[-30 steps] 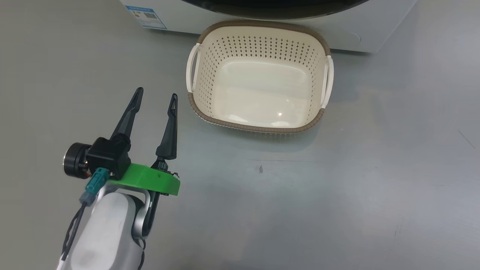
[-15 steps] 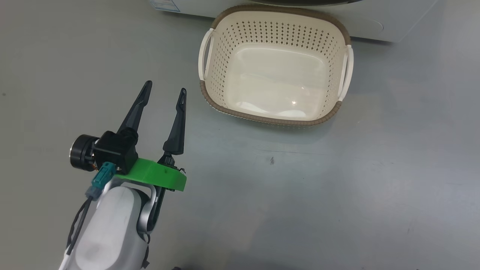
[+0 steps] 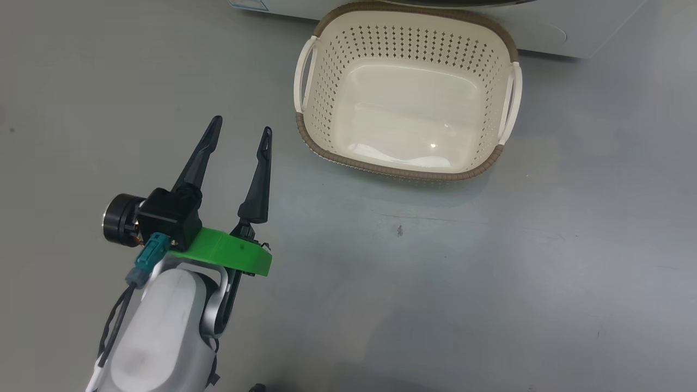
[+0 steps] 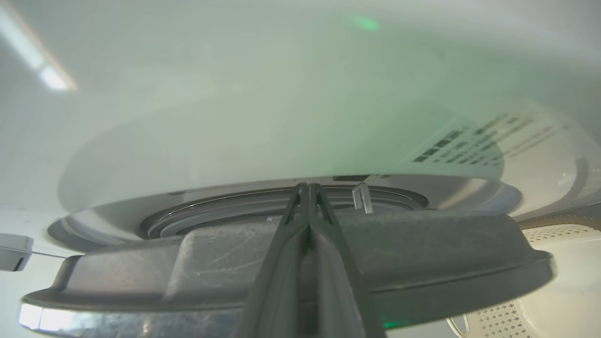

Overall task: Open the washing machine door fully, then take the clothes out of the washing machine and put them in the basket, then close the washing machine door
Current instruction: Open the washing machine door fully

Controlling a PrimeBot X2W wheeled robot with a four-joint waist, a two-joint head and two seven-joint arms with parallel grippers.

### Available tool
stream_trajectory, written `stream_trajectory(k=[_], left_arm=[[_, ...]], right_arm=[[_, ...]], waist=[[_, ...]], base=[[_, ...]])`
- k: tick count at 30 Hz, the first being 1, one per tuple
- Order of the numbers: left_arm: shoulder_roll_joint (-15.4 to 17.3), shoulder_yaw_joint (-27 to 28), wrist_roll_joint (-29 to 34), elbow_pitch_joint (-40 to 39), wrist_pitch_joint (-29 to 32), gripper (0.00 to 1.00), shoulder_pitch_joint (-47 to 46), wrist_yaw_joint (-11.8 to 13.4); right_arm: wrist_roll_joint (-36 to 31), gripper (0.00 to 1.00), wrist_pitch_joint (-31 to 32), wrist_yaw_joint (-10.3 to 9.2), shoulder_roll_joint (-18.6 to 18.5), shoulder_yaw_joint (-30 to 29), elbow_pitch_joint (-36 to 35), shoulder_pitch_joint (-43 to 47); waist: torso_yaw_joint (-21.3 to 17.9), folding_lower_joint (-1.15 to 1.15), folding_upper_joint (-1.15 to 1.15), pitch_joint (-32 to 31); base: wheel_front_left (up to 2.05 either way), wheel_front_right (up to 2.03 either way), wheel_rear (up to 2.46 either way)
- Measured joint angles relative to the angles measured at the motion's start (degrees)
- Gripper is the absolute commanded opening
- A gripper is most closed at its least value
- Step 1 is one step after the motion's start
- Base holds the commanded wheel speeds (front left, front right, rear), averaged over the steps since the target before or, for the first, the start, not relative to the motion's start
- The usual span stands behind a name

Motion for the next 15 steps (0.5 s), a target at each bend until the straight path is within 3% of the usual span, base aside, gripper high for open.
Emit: stream_trajectory(k=[15], left_arm=[[-0.1, -0.4, -0.5, 0.9, 0.0, 1.0, -0.2, 0.2]], right_arm=[[2.3, 0.0, 5.4, 2.71, -0.9, 0.6, 2.8, 0.8]], waist=[[-0.5, 0.0, 0.0, -1.2]], base=[[0.0, 0.0, 0.0]])
